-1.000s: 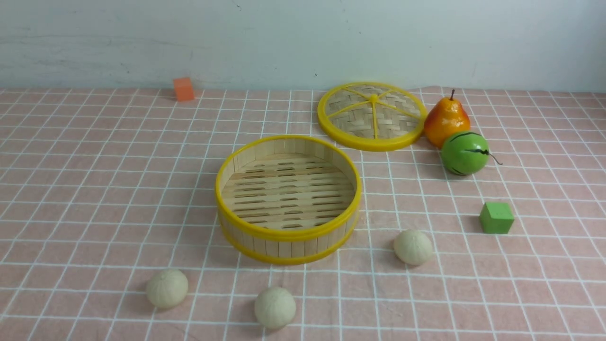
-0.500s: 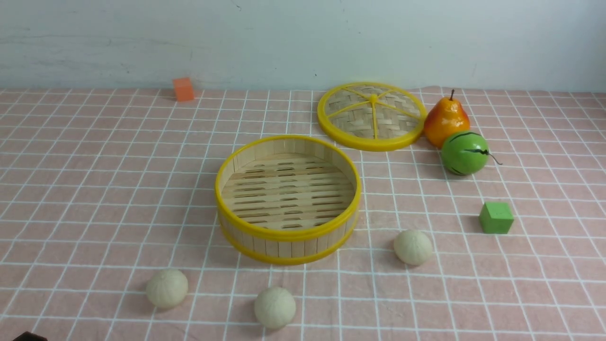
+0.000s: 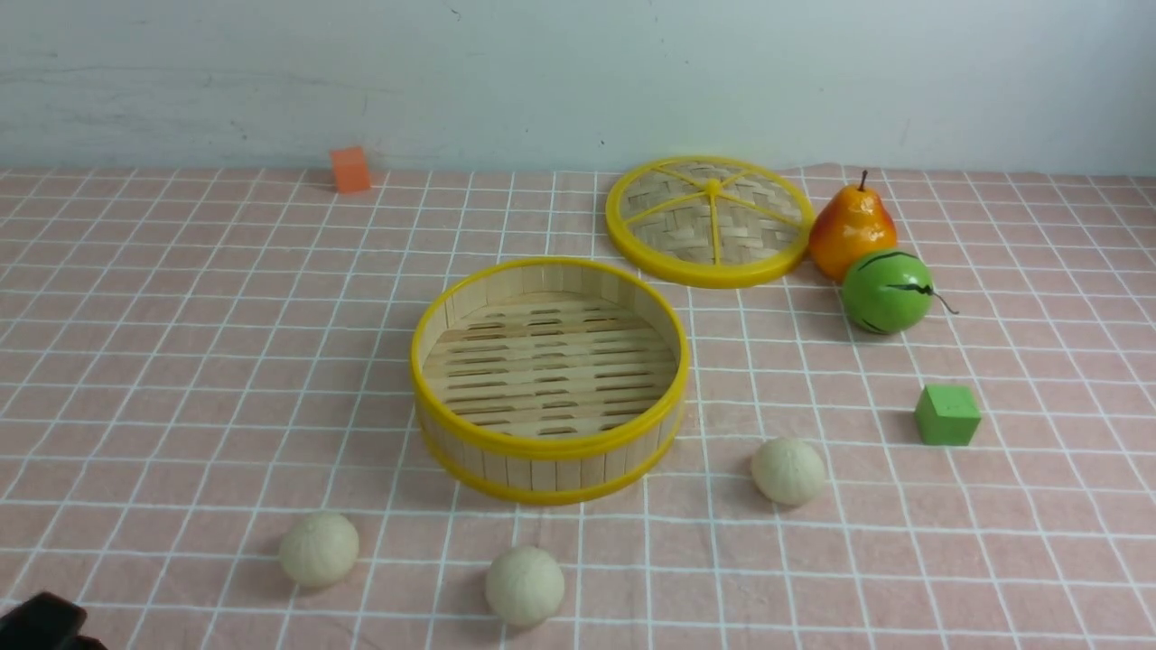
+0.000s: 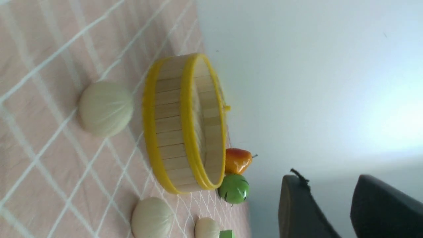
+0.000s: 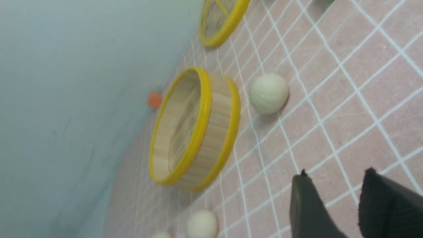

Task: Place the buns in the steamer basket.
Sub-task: Use the left arm to grab a steamed stuffed bun, then use the left arm to put the steamed stuffed bun into the steamer, then use the left arm to grab a steamed stuffed bun

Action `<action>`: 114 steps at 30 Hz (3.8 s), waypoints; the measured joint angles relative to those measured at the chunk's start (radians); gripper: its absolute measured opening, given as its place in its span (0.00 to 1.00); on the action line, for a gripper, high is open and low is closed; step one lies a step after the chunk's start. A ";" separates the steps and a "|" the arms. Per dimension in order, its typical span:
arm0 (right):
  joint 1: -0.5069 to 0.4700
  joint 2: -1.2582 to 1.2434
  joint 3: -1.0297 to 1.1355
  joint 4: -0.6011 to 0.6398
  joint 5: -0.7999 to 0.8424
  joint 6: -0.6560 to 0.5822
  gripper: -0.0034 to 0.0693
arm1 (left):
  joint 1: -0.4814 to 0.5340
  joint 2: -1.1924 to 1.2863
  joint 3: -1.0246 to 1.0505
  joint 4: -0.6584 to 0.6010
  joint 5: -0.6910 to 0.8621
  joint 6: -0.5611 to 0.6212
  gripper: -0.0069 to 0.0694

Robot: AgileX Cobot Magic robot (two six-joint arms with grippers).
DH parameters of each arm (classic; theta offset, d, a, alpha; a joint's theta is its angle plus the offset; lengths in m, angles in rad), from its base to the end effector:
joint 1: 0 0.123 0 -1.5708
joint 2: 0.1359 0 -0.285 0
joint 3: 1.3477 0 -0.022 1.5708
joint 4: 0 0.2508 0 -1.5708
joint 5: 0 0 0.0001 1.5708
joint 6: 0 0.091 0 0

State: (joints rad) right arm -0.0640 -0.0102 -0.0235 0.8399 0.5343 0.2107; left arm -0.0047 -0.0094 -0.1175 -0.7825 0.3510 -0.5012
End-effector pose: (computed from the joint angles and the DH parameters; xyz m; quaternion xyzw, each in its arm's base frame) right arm 0.0471 0.0316 0.1895 0.2832 0.7326 0.4013 0.4713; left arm 0.0458 -0.0223 0.2301 -0.3494 0.6303 -0.4755 0.5045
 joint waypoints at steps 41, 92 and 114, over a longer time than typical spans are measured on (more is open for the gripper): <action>0.455 1.122 -0.849 -0.483 0.427 -0.518 0.03 | -0.340 1.696 -0.991 0.858 0.485 0.185 0.85; 0.455 1.122 -0.849 -0.514 0.287 -0.528 0.09 | -0.435 2.175 -1.777 0.827 0.641 0.333 0.38; 0.455 1.122 -0.849 -0.623 0.291 -0.528 0.12 | -0.435 1.935 -1.889 0.819 0.883 0.305 0.81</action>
State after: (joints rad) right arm 0.3911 1.1114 -0.8728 0.2170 0.8256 -0.3175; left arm -0.4399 1.9254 -2.0063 0.0369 1.2339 -0.1964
